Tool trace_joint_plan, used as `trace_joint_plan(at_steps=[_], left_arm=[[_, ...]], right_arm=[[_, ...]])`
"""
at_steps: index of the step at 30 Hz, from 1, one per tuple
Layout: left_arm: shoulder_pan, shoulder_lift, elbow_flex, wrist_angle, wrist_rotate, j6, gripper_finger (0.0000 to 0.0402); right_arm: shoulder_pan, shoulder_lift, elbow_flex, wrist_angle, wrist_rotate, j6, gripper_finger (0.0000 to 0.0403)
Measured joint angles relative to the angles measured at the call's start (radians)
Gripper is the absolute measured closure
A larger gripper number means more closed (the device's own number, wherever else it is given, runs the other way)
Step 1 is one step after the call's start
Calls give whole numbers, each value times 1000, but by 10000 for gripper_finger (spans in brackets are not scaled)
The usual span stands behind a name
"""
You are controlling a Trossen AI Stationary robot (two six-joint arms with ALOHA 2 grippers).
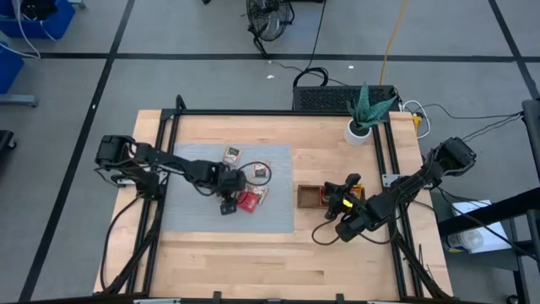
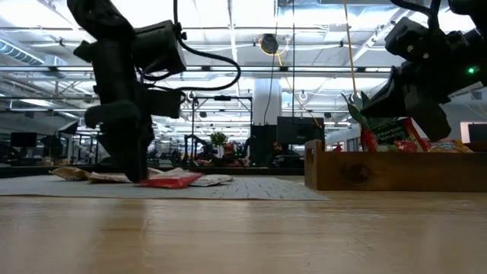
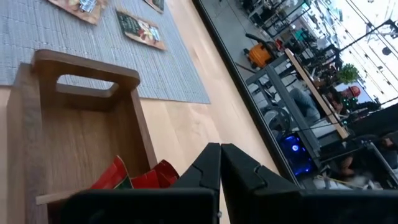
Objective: Pick & Place Tea
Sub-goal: Put the red tea bag into the middle section of the wooden organizer
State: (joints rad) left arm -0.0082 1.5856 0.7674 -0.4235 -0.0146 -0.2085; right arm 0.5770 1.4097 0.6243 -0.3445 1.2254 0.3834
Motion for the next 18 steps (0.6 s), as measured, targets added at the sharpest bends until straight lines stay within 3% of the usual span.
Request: trace_joint_plan(at_steps=[9,18], left_arm=[[27,0,-10,100,188,95,130],[-4,0,-10,211,300,61,131]], right_arm=[[0,0,0,4,0,-7,403],[0,0,0,3,0,-7,403]])
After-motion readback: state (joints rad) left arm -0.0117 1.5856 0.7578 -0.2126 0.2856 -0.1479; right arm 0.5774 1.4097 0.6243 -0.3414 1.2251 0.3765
